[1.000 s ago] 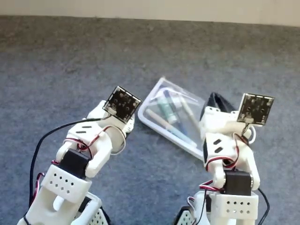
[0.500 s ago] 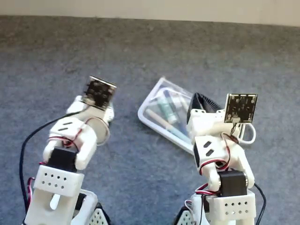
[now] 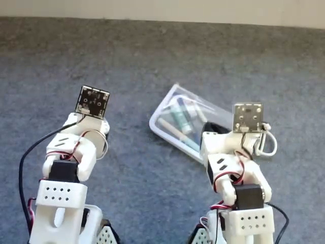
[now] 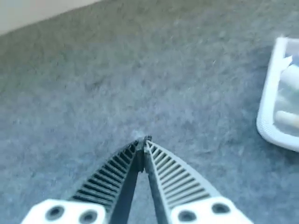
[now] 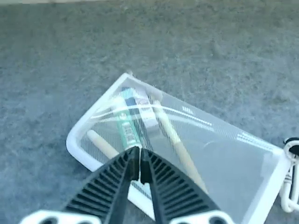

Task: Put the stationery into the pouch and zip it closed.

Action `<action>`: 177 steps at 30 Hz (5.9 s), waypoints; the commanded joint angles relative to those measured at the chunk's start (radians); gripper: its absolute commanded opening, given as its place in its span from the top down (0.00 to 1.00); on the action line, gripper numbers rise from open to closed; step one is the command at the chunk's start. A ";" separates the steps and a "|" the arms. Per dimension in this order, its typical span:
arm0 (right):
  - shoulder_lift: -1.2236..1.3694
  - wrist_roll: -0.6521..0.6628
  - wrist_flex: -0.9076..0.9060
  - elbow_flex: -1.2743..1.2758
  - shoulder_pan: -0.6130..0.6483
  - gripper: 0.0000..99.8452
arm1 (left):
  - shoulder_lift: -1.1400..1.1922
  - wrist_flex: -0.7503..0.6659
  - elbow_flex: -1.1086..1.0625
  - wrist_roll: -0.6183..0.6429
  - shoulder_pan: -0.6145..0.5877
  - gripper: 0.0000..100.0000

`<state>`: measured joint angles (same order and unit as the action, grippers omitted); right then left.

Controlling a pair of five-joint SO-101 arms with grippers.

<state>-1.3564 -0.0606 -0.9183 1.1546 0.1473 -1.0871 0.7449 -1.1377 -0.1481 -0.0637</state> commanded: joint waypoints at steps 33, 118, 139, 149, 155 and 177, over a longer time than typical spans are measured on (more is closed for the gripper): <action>-0.483 0.064 -0.096 0.662 0.004 1.00 | -0.005 -0.052 -0.170 0.046 -0.122 0.99; -0.483 0.068 -0.329 0.661 0.004 1.00 | -0.719 0.605 -0.558 0.044 -0.177 0.99; -0.483 0.068 -0.329 0.661 0.004 1.00 | -0.719 0.605 -0.558 0.044 -0.177 0.99; -0.483 0.068 -0.329 0.661 0.004 1.00 | -0.719 0.605 -0.558 0.044 -0.177 0.99; -0.483 0.068 -0.329 0.661 0.004 1.00 | -0.719 0.605 -0.558 0.044 -0.177 0.99; -0.483 0.068 -0.329 0.661 0.004 1.00 | -0.719 0.605 -0.558 0.044 -0.177 0.99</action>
<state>-1.8259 -0.0038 -1.2421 1.6686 0.1488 -1.8082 1.3433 -1.6732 -0.1097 -0.2325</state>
